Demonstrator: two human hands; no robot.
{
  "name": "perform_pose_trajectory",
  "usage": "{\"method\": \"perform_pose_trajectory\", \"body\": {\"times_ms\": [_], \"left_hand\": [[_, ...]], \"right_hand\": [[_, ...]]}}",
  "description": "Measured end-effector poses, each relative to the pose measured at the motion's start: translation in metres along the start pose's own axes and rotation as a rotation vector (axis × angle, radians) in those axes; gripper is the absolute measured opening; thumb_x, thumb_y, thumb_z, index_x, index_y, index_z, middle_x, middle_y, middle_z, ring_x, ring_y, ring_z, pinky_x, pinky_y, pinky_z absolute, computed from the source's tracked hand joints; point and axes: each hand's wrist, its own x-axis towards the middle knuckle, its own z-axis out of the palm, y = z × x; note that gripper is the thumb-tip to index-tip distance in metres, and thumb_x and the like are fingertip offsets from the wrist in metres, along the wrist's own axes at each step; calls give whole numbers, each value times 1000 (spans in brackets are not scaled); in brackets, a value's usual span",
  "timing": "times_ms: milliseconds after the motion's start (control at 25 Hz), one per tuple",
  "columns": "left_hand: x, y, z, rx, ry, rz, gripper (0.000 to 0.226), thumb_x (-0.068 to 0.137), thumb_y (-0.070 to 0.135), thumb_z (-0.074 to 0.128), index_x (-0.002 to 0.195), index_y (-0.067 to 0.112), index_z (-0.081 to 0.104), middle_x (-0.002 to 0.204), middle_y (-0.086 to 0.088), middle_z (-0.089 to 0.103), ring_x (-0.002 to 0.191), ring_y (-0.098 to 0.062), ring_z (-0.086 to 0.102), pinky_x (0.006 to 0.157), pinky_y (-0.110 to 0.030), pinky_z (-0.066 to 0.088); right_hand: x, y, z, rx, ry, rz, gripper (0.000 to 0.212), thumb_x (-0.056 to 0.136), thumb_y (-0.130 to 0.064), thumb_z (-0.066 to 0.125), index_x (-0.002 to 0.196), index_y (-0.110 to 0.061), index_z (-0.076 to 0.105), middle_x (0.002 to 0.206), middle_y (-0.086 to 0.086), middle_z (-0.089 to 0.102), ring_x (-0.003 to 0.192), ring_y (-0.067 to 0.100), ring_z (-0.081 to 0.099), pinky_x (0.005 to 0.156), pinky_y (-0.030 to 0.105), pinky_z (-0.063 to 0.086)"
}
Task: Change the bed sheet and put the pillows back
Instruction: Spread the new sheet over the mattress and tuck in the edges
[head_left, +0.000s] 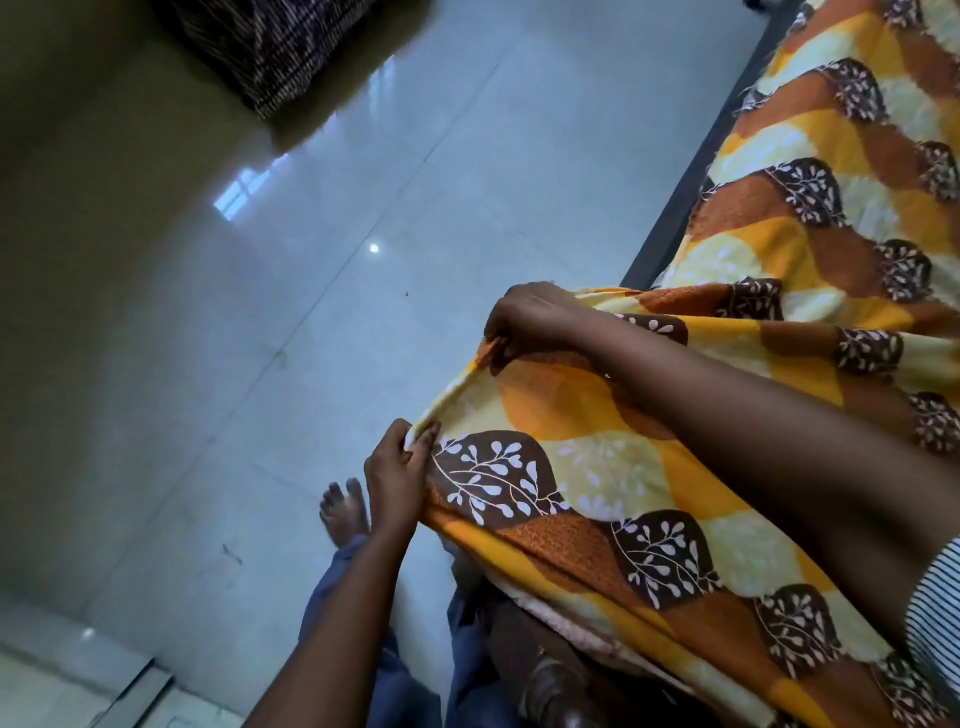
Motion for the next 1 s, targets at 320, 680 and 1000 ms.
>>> {"method": "perform_pose_trajectory", "body": {"times_ms": [320,680,1000], "left_hand": [[36,-28,-16,2,-193,-205,30,87,36,61,72,18,41,69,0,48,71,-19,47,69,-33,41],[39,54,-29,12,-629,-162,34,93,31,53,126,20,52,125,-6,56,107,-16,53,83,-24,39],[76,136,31,170,-744,0,32,94,33,52,123,20,54,116,-2,61,100,-9,57,84,-19,41]], "right_hand": [[17,-16,37,-23,18,60,38,79,-45,66,111,-25,63,116,0,59,109,25,55,68,29,35],[-106,2,15,468,253,328,20,88,-20,61,106,-17,68,112,7,60,108,21,55,89,22,35],[-153,124,-5,515,331,492,20,89,-13,58,106,-17,68,110,2,66,106,19,58,86,22,40]]}}
